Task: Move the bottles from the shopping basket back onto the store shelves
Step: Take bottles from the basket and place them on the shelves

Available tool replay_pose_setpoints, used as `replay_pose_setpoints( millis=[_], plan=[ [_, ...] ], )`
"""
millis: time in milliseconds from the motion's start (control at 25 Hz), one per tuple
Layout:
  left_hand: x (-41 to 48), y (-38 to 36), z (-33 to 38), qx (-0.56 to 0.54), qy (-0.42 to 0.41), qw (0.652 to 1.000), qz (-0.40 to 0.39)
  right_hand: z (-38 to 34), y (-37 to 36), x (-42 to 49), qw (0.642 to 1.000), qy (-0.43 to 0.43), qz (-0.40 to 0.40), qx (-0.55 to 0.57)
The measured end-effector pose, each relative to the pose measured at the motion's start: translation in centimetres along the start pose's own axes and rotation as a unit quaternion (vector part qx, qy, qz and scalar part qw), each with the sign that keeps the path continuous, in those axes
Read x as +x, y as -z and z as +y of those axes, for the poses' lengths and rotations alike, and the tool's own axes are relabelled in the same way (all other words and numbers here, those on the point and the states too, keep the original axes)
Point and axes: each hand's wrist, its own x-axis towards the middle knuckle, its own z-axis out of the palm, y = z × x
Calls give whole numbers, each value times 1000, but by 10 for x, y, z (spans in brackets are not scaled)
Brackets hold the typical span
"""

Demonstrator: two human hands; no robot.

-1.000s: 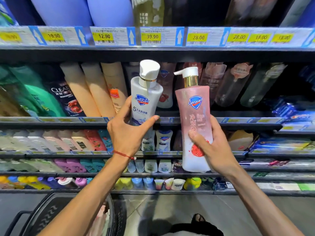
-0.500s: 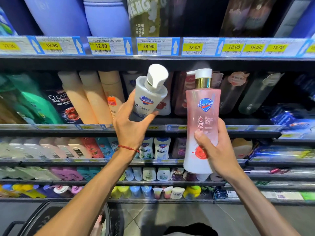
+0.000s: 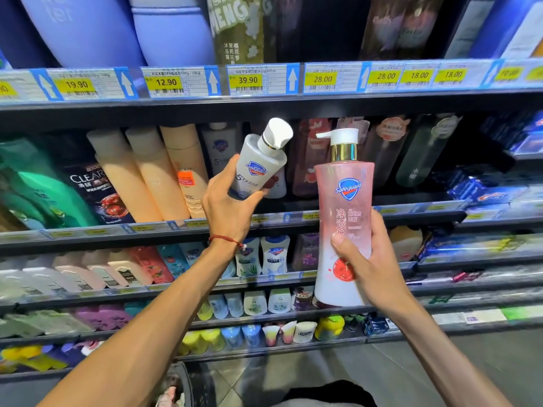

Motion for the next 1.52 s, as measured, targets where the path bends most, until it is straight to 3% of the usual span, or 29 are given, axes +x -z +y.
replay_pose_setpoints(
  millis=[280,600,760,880,1040,1520],
  plan=[
    [-4,-7,-16,-9,121,992,22,2,-3,-4,1000,-14,18,-8],
    [-7,-12,-25,48,166,982,76,4,-4,6,999,-20,25,-8],
    [-15,-14,-14,41,238,970,25,8,-4,10,999,-27,16,-6],
    [-12,-18,-6,18,200,975,94,11,-2,15,1000,-29,2,-1],
    [-8,-26,-11,22,210,964,163,13,4,26,999,-35,-17,0],
    [-12,-40,-30,53,190,954,227,20,31,64,989,-37,-140,10]
  ],
)
